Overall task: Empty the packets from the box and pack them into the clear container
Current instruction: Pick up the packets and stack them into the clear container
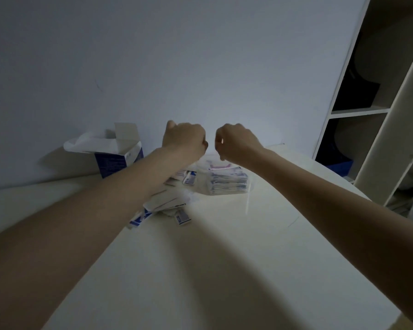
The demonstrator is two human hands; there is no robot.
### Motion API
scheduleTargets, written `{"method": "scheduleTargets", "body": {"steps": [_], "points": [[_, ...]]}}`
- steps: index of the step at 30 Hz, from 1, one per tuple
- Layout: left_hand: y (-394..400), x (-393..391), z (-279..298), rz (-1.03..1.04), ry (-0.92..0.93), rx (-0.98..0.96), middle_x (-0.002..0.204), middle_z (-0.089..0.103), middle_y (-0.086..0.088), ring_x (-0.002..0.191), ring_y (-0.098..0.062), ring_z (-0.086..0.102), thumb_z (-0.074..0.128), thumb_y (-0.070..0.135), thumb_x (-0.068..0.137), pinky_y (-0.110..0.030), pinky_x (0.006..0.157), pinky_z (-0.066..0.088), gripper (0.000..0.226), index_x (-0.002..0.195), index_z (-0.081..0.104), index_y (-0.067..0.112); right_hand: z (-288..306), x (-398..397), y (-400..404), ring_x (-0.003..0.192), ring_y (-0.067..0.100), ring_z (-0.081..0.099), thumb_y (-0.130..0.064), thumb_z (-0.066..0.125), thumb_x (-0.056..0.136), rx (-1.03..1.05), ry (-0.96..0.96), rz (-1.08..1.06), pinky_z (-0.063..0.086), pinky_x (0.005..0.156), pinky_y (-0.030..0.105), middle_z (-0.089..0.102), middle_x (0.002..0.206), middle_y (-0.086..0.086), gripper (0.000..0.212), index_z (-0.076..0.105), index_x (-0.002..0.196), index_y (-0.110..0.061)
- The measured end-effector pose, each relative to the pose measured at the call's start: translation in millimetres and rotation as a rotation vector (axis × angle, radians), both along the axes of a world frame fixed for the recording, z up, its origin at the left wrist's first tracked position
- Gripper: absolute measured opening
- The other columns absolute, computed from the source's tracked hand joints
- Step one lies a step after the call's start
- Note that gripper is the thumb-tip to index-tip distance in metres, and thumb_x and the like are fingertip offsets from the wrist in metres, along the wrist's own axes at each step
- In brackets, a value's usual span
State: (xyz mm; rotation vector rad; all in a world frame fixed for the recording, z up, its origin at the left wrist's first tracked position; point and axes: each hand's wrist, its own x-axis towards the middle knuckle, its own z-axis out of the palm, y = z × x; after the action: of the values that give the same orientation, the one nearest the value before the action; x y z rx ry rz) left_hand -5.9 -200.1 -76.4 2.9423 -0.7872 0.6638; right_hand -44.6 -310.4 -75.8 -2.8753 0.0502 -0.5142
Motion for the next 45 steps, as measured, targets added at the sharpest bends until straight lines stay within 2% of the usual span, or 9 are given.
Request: {"method": "scheduleTargets", "body": {"steps": [3, 8, 11, 15, 19, 26, 32, 39, 45], "points": [[34, -2, -8, -0.008, 0.209, -0.033, 0.092, 0.072, -0.005, 0.088, -0.024, 0.065, 0.051, 0.017, 0.091, -0.034, 0.085, 0.045, 0.019, 0.1, 0.067, 0.012, -12, 0, 33, 0.086, 0.026, 0.067, -0.005, 0.044, 0.089, 0.018, 0.092, 0.23, 0.054, 0.083, 0.035, 0.071, 0.095, 0.014, 0.025, 0.066, 0.101, -0.004], [90, -4, -42, 0.03, 0.615, 0.176, 0.114, 0.065, -0.008, 0.1, -0.024, 0.06, 0.056, 0.019, 0.086, -0.03, 0.081, 0.047, 0.025, 0.11, 0.064, 0.014, -56, -1, 72, 0.118, 0.028, 0.053, -0.028, 0.058, 0.089, -0.326, 0.458, 0.455, 0.04, 0.097, 0.031, 0.056, 0.13, 0.009, 0.046, 0.049, 0.131, -0.012], [106, -7, -52, -0.038, 0.827, 0.07, 0.121, 0.055, -0.003, 0.098, -0.015, 0.052, 0.066, 0.024, 0.082, -0.027, 0.086, 0.044, 0.042, 0.122, 0.053, 0.019, -72, 1, 74, 0.109, 0.027, 0.057, -0.027, 0.056, 0.09, -0.27, 0.307, 0.436, 0.045, 0.09, 0.03, 0.063, 0.119, 0.009, 0.029, 0.063, 0.115, -0.015], [115, -8, -58, -0.065, 0.748, 0.021, 0.109, 0.052, 0.005, 0.103, -0.017, 0.057, 0.07, 0.023, 0.08, -0.022, 0.076, 0.047, 0.044, 0.121, 0.057, 0.018, -77, -2, 67, 0.103, 0.02, 0.059, -0.026, 0.062, 0.087, -0.16, 0.202, 0.389, 0.039, 0.068, 0.02, 0.07, 0.105, 0.002, 0.022, 0.07, 0.107, -0.021], [117, -10, -64, -0.082, 0.658, -0.083, 0.079, 0.052, 0.012, 0.071, -0.005, 0.054, 0.069, 0.019, 0.08, -0.011, 0.05, 0.038, 0.024, 0.103, 0.066, 0.012, -76, -2, 61, 0.091, 0.021, 0.062, -0.024, 0.067, 0.083, 0.016, 0.243, 0.384, 0.04, 0.064, 0.016, 0.072, 0.099, 0.006, 0.023, 0.073, 0.102, -0.013], [124, -10, -66, -0.13, 0.661, -0.195, 0.095, 0.058, 0.012, 0.095, -0.01, 0.057, 0.073, 0.026, 0.078, -0.019, 0.072, 0.041, 0.027, 0.103, 0.064, 0.02, -50, -10, 49, 0.051, 0.009, 0.036, -0.013, 0.07, 0.079, 0.316, 0.177, 0.251, 0.03, 0.04, 0.01, 0.043, 0.052, -0.004, 0.015, 0.067, 0.066, -0.004], [115, -26, -52, -0.197, 0.851, -0.855, 0.087, 0.06, -0.001, 0.068, -0.011, 0.062, 0.064, 0.024, 0.086, -0.01, 0.057, 0.053, 0.011, 0.091, 0.063, 0.014, -47, -16, 55, 0.05, 0.011, 0.033, -0.012, 0.077, 0.072, 0.414, 0.203, 0.289, 0.025, 0.049, 0.024, 0.04, 0.053, -0.003, 0.042, 0.042, 0.05, -0.018], [121, -28, -58, -0.142, 0.879, -0.964, 0.08, 0.063, -0.007, 0.067, -0.008, 0.061, 0.065, 0.003, 0.083, -0.011, 0.064, 0.052, 0.011, 0.094, 0.066, 0.0, -47, -22, 54, 0.051, 0.017, 0.04, -0.02, 0.065, 0.085, 0.625, 0.163, 0.32, 0.03, 0.047, 0.023, 0.051, 0.061, 0.009, 0.026, 0.059, 0.064, -0.004], [131, -25, -53, -0.119, 0.726, -0.919, 0.082, 0.066, -0.006, 0.077, -0.015, 0.058, 0.061, -0.006, 0.083, -0.026, 0.077, 0.045, 0.032, 0.064, 0.069, 0.02, -41, -28, 43, 0.07, 0.015, 0.053, -0.023, 0.032, 0.101, 0.857, 0.288, 0.351, 0.045, 0.056, 0.016, 0.065, 0.093, 0.008, 0.038, 0.062, 0.09, -0.002]]}}
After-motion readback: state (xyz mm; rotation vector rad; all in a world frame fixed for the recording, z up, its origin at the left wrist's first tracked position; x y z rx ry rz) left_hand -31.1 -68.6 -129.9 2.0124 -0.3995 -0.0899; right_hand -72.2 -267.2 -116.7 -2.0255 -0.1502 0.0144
